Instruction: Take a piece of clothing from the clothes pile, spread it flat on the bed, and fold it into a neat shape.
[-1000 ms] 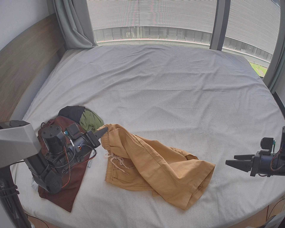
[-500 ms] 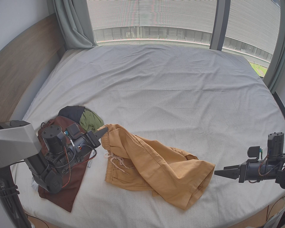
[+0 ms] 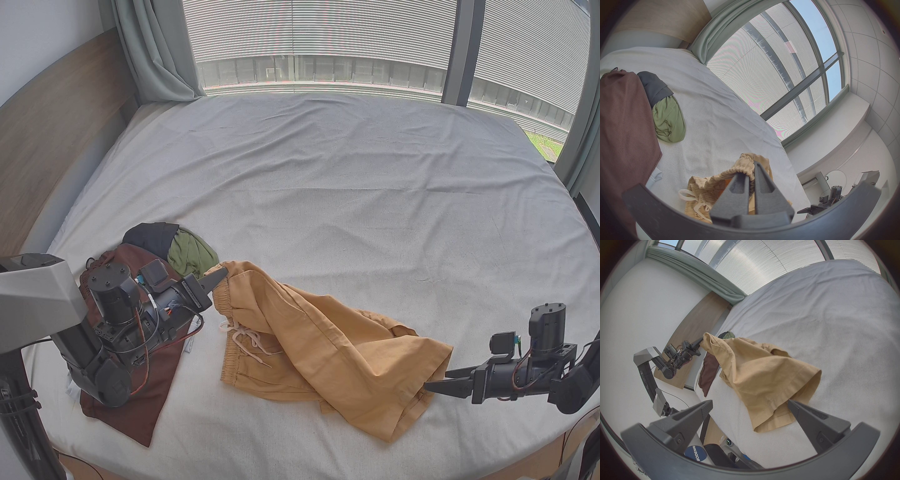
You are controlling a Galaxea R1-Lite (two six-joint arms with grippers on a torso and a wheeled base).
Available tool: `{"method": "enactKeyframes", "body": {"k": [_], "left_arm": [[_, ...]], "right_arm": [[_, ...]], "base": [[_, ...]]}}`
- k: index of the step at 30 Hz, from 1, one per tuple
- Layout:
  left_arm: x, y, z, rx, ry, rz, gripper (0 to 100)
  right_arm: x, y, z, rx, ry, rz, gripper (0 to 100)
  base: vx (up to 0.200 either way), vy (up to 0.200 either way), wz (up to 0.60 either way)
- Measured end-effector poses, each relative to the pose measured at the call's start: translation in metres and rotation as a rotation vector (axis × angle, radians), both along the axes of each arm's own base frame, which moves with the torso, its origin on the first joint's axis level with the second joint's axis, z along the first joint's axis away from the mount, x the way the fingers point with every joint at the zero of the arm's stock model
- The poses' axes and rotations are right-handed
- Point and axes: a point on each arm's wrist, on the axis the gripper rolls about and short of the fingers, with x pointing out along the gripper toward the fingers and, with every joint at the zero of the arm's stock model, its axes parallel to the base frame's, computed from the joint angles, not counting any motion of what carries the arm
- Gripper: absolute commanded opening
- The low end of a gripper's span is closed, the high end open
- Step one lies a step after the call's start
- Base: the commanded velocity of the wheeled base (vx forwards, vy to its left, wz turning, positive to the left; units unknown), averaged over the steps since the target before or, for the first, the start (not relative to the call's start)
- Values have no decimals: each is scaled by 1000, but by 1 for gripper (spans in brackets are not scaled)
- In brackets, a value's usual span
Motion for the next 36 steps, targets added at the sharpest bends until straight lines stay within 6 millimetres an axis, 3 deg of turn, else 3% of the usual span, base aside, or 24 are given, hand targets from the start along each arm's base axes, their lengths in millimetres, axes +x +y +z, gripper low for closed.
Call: {"method": "enactKeyframes", "body": {"k": [13, 25, 36], "left_arm": [[0, 0, 0, -1, 0, 2, 0], [0, 0, 0, -1, 1, 1, 0], [1, 1, 0, -2, 2, 3, 0]], "right_arm": [[8, 8, -36, -10, 90, 24, 100], [19, 21, -58, 51, 20, 29, 100], [20, 28, -83, 57, 113, 31, 100]], "base": [[0, 0, 0], [0, 0, 0], [0, 0, 0]]}}
